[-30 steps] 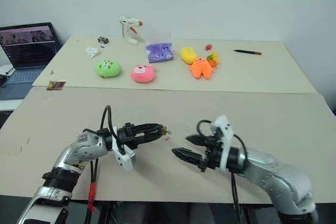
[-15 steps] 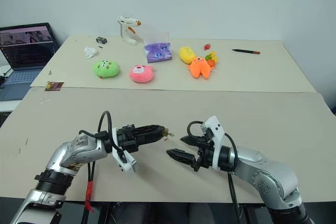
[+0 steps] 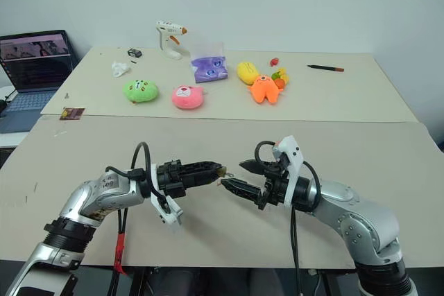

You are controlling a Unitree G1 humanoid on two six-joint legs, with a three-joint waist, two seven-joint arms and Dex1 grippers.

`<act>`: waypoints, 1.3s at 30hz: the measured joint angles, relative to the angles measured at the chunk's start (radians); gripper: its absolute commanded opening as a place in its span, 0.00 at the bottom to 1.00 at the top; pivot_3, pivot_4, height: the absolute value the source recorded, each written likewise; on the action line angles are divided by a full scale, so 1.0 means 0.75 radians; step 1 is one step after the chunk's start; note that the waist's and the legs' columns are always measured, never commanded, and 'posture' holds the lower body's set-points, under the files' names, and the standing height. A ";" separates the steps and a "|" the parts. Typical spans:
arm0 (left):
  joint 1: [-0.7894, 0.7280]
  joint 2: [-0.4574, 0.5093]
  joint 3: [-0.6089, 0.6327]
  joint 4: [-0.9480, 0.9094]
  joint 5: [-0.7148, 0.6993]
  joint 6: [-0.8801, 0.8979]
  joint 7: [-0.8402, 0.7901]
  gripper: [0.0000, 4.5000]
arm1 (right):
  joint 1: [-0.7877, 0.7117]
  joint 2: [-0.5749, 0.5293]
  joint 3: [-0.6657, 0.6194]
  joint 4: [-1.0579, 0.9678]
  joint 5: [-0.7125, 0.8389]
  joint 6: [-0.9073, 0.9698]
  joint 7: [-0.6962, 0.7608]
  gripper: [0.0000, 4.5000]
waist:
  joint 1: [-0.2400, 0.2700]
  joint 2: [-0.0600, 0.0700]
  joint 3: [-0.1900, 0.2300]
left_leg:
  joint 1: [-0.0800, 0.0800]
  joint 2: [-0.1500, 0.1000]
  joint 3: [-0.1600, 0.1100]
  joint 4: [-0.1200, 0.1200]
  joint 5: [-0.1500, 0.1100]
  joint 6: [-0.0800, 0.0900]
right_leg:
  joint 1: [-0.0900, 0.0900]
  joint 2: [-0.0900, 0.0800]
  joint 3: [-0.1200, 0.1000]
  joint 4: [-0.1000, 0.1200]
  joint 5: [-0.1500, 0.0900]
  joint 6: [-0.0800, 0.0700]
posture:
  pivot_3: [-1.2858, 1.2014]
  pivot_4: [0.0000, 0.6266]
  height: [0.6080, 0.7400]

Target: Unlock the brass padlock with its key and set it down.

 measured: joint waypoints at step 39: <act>0.009 0.021 -0.053 -0.030 -0.025 0.084 0.058 0.18 | -0.002 -0.010 -0.010 0.014 0.040 -0.015 0.045 0.40 | 0.001 0.000 0.000 | 0.000 0.000 0.000 0.000 0.000 0.000 | 0.000 0.000 0.000 -0.001 0.000 0.000 | 0.52 0.24 1.00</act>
